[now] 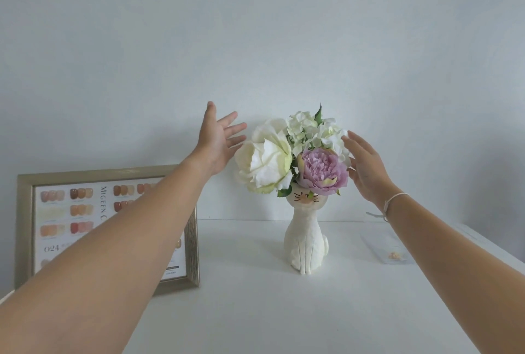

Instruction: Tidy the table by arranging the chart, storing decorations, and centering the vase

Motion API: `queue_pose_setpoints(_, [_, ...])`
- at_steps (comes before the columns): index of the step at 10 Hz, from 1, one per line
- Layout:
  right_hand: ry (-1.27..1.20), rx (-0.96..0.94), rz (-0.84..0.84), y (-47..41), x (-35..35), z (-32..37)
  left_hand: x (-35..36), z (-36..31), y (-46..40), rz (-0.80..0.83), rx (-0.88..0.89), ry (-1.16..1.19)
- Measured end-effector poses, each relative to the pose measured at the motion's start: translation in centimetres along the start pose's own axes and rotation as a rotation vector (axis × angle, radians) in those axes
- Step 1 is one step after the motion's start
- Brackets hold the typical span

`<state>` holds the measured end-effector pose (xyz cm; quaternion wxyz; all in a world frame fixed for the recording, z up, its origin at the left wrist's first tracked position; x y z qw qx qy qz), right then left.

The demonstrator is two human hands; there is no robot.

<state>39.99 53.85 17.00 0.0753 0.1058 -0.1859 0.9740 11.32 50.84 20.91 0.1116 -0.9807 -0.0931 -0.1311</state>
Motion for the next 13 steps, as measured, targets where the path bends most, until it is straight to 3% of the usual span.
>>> queue_pose_setpoints(2, [0.02, 0.007, -0.01, 0.6, 0.5, 0.0, 1.9, 0.1, 1.2, 0.098, 0.02, -0.063])
queue_pose_setpoints(6, [0.258, -0.223, -0.053, 3.7, 1.6, 2.5, 2.8, -0.6, 3.0, 0.06, 0.237, -0.434])
queue_pose_setpoints(8, [0.308, -0.208, 0.02, 5.8, 2.7, 2.4, 3.2, -0.5, 4.1, 0.058, 0.294, -0.58])
queue_pose_setpoints(11, [0.434, -0.304, -0.084, 9.3, 0.6, 4.6, 1.9, -3.3, 7.6, -0.106, 0.393, -0.541])
queue_pose_setpoints(13, [0.585, -0.436, -0.074, 14.9, 0.2, 3.8, 0.4, -2.8, 13.1, -0.102, 0.568, -0.51])
Point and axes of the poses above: each hand's wrist, its own y-axis away from the middle knuckle, its own x-axis out of the palm, z = x × y, the point moved 9 cm from there along -y, towards the middle knuckle, and after that the axes turned 7 degrees about -z, right-handed, at the moved point
